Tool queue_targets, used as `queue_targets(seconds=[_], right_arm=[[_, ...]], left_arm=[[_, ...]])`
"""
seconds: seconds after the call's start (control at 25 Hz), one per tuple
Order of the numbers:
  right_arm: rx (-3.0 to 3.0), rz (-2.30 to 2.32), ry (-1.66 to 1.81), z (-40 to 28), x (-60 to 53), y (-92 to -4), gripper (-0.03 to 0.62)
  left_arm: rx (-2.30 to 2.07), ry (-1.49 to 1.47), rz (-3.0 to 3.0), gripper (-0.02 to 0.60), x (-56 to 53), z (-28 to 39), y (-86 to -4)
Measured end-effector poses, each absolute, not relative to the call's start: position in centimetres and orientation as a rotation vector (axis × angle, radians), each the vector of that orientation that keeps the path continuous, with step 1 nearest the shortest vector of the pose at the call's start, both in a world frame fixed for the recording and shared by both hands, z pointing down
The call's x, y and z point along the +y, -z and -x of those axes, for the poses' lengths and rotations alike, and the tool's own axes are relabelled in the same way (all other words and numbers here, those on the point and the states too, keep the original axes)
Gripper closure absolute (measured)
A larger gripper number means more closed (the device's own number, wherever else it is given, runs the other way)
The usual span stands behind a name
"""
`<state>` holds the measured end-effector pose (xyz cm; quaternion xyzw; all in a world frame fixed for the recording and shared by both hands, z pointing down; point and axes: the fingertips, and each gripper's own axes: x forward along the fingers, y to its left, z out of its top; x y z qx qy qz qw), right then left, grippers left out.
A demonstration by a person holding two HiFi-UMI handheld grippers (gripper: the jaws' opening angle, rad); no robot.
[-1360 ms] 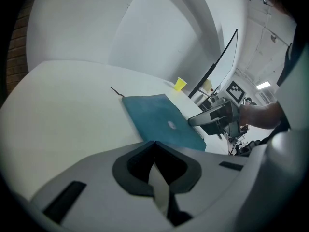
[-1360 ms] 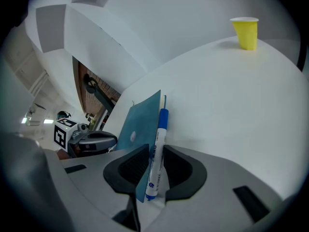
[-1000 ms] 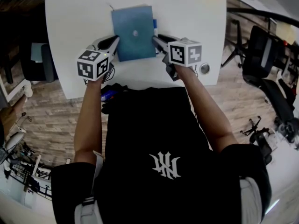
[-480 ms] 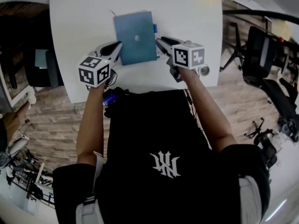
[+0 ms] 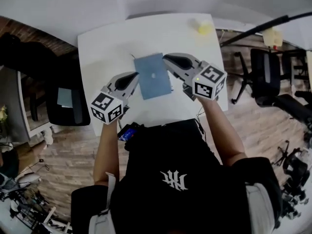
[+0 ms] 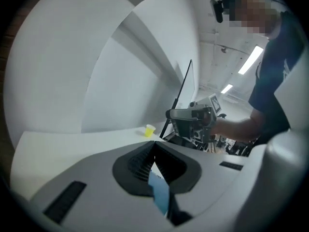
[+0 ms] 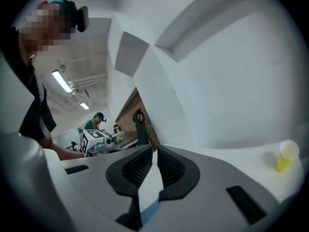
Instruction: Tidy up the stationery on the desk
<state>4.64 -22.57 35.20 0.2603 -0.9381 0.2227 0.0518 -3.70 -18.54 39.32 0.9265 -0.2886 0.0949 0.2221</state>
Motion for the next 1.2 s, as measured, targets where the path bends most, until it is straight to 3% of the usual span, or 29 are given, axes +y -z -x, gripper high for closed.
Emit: queue_targets(seconds=[0.28, 0.6, 0.92, 1.2], right_arm=[[-3.173, -0.641, -0.379, -5.4, -20.3, -25.0, 0.545], [-3.3, -0.509, -0.21, -10.3, -13.2, -20.6, 0.545], [-3.353, -0.325, -0.256, -13.8, -4.1, -22.3, 0.545], [-3.329, -0.184, -0.357, -12.6, 2.0, -24.2, 0.545]], left_arm=[[-0.853, -0.211, -2.761, 0.578, -17.5, 4.8, -31.3], [-1.006, 0.031, -2.798, 0.577, -10.5, 4.1, -23.9], [-0.96, 0.032, -2.73, 0.578, -1.6, 0.3, -24.7], [-0.824, -0.015, -2.721, 0.578, 3.0, -1.8, -26.1]])
